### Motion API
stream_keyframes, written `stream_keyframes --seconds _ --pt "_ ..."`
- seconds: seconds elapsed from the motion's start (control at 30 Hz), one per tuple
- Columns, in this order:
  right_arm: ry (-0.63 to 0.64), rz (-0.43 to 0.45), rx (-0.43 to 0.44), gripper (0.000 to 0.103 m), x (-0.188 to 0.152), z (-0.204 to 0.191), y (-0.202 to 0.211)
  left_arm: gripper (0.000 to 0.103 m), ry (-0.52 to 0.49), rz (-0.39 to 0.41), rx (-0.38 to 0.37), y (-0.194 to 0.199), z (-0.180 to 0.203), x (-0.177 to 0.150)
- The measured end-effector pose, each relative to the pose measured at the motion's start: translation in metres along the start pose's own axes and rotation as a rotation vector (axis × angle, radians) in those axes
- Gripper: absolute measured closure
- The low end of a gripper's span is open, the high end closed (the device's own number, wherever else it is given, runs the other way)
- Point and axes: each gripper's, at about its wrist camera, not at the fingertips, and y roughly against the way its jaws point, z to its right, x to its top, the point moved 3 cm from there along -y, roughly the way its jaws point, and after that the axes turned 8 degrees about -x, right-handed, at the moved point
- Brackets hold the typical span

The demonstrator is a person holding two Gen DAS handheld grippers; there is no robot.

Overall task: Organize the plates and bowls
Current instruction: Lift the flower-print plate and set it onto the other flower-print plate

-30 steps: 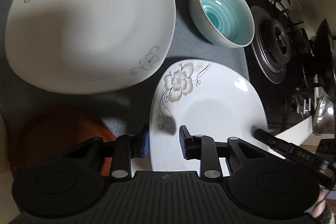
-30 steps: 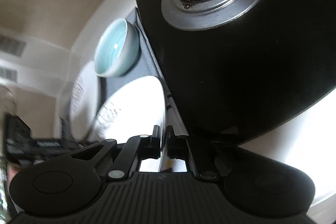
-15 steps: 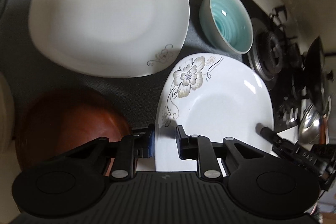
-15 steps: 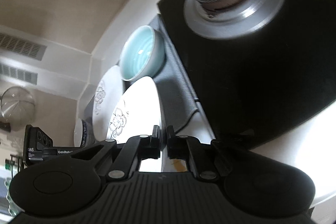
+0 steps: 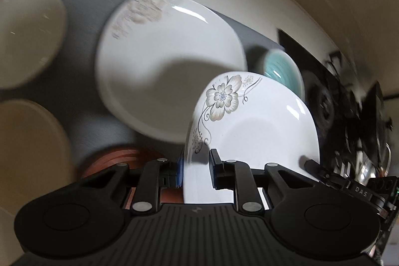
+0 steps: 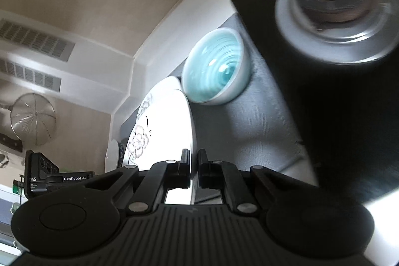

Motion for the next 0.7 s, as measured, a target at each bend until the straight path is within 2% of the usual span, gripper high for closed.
stream_keyframes --seconds 0.23,0.43,0.7 --pt "0.093 -0.062 -0.045 0.097 0.016 -0.042 -0.055 0.081 0.055 0.034 0.060 0.003 -0.040 0.039" --pt "0.106 -0.079 -0.087 0.097 0.022 -0.061 -0.093 0.082 0.083 0.057 0.104 0.002 -0.061 0.061" --pt "0.066 -0.061 -0.173 0.097 0.021 -0.062 -0.111 0.082 0.072 0.052 0.088 0.001 -0.065 0.074"
